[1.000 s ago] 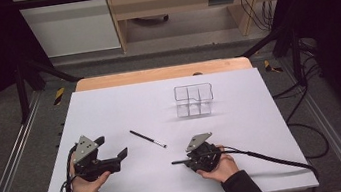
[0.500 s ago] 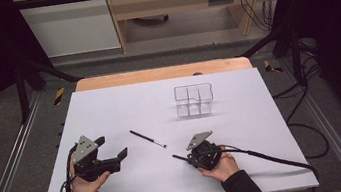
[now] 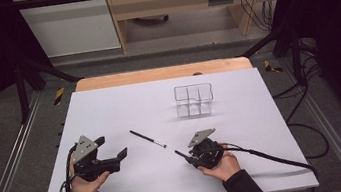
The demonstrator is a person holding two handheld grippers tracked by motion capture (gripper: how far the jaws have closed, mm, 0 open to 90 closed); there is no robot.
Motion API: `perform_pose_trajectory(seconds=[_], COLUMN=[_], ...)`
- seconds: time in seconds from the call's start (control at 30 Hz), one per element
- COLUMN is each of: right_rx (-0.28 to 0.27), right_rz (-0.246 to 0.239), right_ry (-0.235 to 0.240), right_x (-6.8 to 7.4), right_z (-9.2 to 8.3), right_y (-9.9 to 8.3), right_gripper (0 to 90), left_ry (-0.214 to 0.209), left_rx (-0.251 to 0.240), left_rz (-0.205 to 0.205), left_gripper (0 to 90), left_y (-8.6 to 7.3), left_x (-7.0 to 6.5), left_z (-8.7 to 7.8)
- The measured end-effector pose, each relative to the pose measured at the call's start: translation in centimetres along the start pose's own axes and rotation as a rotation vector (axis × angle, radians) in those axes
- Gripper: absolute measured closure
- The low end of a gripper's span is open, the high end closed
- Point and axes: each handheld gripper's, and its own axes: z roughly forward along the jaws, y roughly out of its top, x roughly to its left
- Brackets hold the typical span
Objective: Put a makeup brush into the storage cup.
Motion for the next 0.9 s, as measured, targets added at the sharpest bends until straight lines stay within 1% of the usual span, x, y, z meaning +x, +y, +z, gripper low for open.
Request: perform_pose_trajectory(seconds=[0.13,0.27,0.3,0.37,0.47,0.53,0.7,0.77,0.83,0.9], right_rx=[-0.001,0.054,0.075,0.113,0.188,0.221,0.269,0.279,0.3,0.323], right_rz=[-0.002,-0.005,0.0,-0.009,-0.025,-0.038,-0.032,-0.036,-0.043,-0.04], right_ry=[-0.02,-0.03,-0.017,-0.019,-0.019,-0.01,0.001,0.008,0.015,0.013], right_x=[-0.5,-0.9,-1.0,-1.0,-0.8,-0.7,-0.6,-0.5,-0.4,-0.3], right_z=[-1.4,-1.9,-2.0,-2.0,-1.7,-1.5,-0.7,-0.4,0.0,0.3], right_y=[0.5,1.0,1.2,1.4,1.8,2.1,2.3,2.3,2.2,2.1], right_gripper=[63.4,61.2,61.1,61.1,61.2,61.3,61.7,63.4,65.6,67.9], left_ry=[-0.002,-0.004,-0.005,-0.007,-0.009,-0.009,-0.01,-0.01,-0.01,-0.012], left_rx=[0.0,0.007,0.009,0.011,0.014,0.016,0.022,0.025,0.027,0.029], left_rz=[-0.001,0.002,0.003,0.005,0.005,0.006,0.009,0.011,0.011,0.012], left_gripper=[9.7,9.7,9.7,9.7,9.7,9.7,9.7,9.7,9.7,9.7], left_y=[0.0,0.0,-0.1,-0.1,-0.1,-0.1,-0.1,-0.1,-0.1,-0.1], left_x=[0.1,0.1,0.1,0.1,0.1,0.1,0.1,0.1,0.1,0.1], left_z=[-0.1,0.0,0.0,0.0,0.0,0.1,0.1,0.1,0.2,0.2])
